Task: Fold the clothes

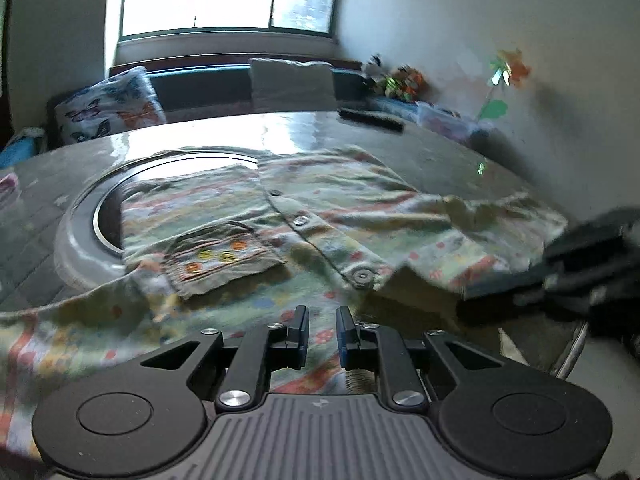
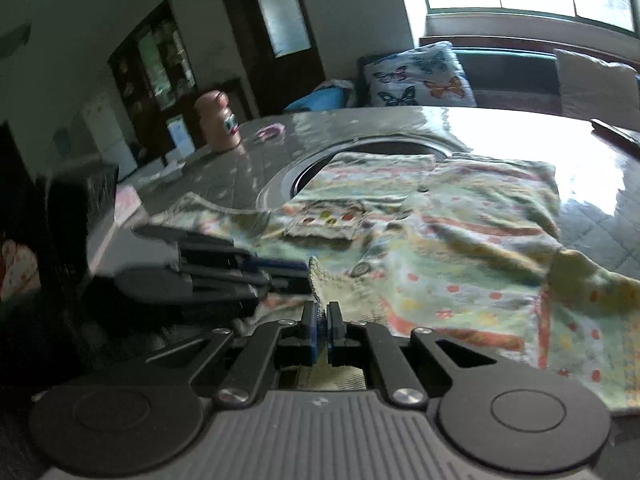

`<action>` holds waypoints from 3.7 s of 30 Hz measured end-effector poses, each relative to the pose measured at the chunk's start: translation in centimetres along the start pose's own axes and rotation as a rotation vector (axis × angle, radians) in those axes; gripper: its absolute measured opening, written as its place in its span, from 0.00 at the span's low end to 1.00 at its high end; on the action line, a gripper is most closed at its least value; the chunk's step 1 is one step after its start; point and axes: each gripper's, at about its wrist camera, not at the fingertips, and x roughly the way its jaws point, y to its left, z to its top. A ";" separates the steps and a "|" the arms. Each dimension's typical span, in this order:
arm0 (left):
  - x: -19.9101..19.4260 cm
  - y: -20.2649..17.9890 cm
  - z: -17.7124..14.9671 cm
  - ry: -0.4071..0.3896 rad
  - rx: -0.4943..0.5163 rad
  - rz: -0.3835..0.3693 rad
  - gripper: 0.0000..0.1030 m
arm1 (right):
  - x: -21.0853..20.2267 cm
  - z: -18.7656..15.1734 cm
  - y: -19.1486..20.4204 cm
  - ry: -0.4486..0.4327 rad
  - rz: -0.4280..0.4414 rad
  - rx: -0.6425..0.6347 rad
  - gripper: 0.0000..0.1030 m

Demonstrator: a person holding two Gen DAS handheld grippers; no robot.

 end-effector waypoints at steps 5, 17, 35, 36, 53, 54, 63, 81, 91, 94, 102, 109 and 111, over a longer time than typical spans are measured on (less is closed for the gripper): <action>-1.1 0.6 -0.1 -0.005 -0.018 0.016 0.16 | 1.5 -0.9 1.0 0.062 0.003 -0.090 0.09; -1.5 -0.9 2.1 -0.066 0.018 -0.032 0.16 | 1.7 0.2 0.3 0.014 -0.046 -0.089 0.11; 2.7 -4.1 0.5 0.050 0.084 -0.124 0.16 | -1.9 -2.6 -7.4 -0.062 -0.299 0.144 0.16; 2.7 -4.1 0.5 0.051 0.086 -0.124 0.16 | -2.0 -2.8 -8.0 -0.058 -0.314 0.159 0.16; 2.8 -4.1 0.6 0.056 0.104 -0.122 0.16 | -7.6 -6.2 -18.1 -0.148 -0.665 0.373 0.18; 2.8 -4.1 0.6 0.056 0.104 -0.122 0.16 | -7.9 -6.4 -18.7 -0.154 -0.686 0.388 0.18; 2.8 -4.2 0.7 0.059 0.111 -0.117 0.16 | -10.0 -7.5 -21.2 -0.215 -0.780 0.463 0.23; 2.5 -5.0 1.1 0.052 0.133 -0.110 0.37 | -10.1 -8.2 -21.8 -0.244 -0.855 0.536 0.08; 1.9 -4.4 1.4 0.032 0.129 -0.075 0.48 | -13.4 -3.4 -17.2 -0.407 -0.686 0.458 0.06; 1.6 -3.9 1.3 0.022 0.120 -0.061 0.50 | -13.8 -1.1 -15.0 -0.449 -0.600 0.403 0.06; 0.3 -1.9 0.8 -0.006 0.069 -0.018 0.56 | -11.5 4.6 -8.5 -0.473 -0.365 0.211 0.06; -1.1 0.1 0.2 -0.030 0.013 0.037 0.63 | -6.5 7.6 -3.2 -0.403 -0.187 0.069 0.06; -1.5 0.6 0.0 -0.041 0.005 0.057 0.65 | -5.1 7.7 -1.9 -0.378 -0.149 0.049 0.06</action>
